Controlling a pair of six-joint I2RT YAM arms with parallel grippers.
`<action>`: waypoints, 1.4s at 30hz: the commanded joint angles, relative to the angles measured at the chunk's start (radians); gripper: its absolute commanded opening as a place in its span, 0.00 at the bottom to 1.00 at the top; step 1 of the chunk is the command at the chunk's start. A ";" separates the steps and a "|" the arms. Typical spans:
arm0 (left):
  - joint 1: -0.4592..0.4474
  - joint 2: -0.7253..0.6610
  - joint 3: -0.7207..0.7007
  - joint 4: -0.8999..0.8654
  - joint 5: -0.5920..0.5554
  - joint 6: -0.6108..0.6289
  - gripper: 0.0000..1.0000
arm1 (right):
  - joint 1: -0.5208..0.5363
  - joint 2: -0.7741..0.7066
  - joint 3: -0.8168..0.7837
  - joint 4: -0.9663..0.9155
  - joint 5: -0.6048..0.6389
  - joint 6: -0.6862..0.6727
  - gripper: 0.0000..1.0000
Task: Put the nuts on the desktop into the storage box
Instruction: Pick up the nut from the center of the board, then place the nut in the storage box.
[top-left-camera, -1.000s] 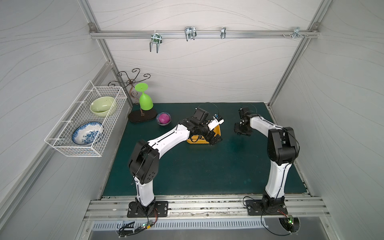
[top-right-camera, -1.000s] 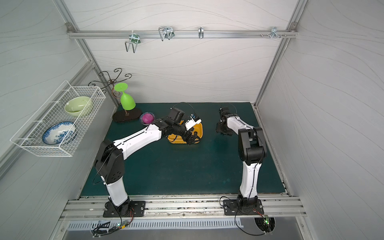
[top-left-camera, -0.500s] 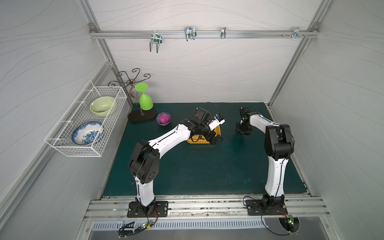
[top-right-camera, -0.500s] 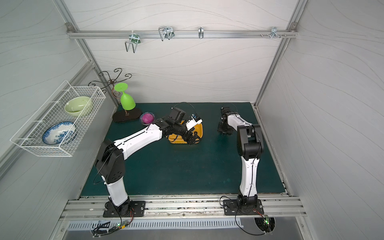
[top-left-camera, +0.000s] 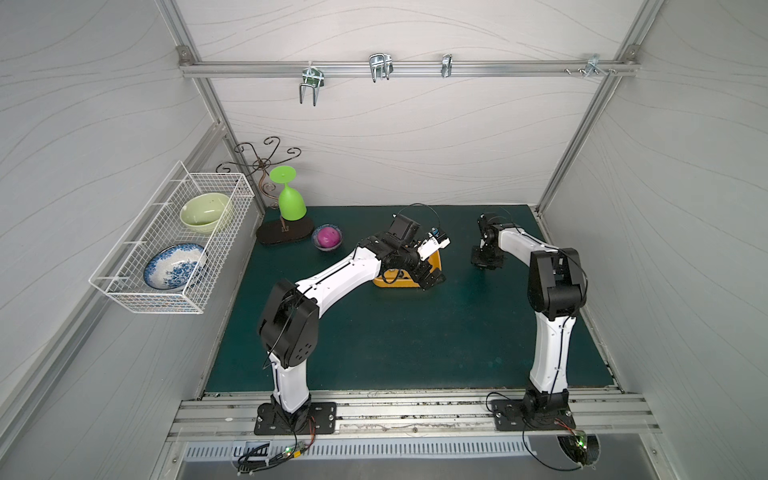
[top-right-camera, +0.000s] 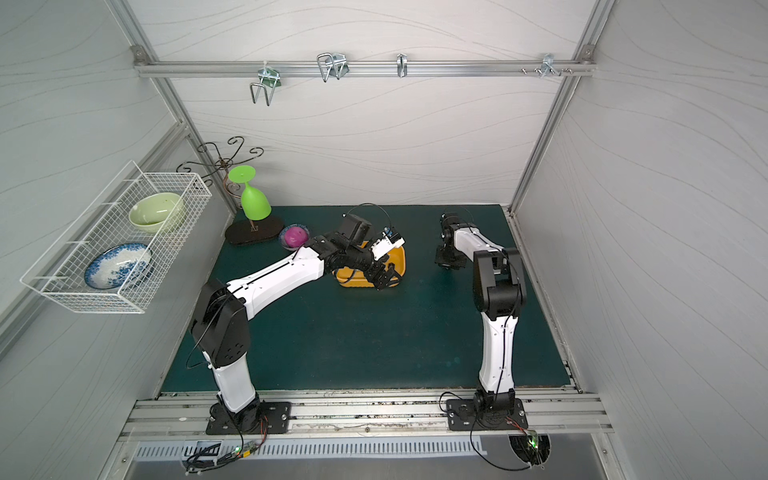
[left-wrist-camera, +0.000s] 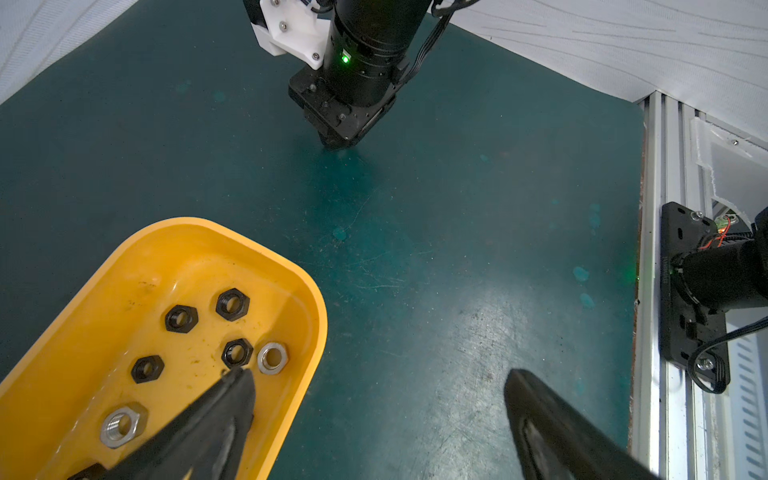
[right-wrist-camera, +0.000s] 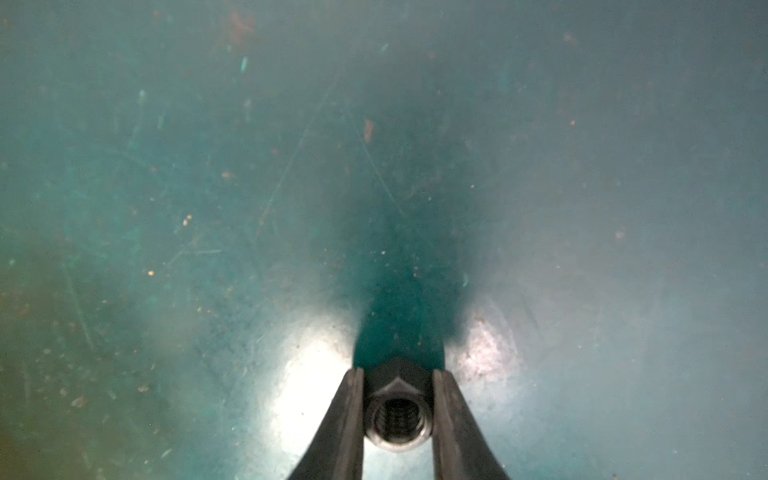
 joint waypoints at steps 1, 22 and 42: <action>-0.005 0.006 0.051 0.007 0.014 0.013 0.98 | 0.009 -0.021 -0.001 -0.063 -0.011 0.019 0.19; -0.005 -0.222 0.026 -0.072 -0.009 0.091 0.98 | 0.103 -0.406 -0.011 -0.166 -0.037 0.173 0.19; 0.137 -0.412 -0.081 -0.041 0.073 0.082 0.98 | 0.353 -0.406 0.138 -0.066 -0.325 0.173 0.19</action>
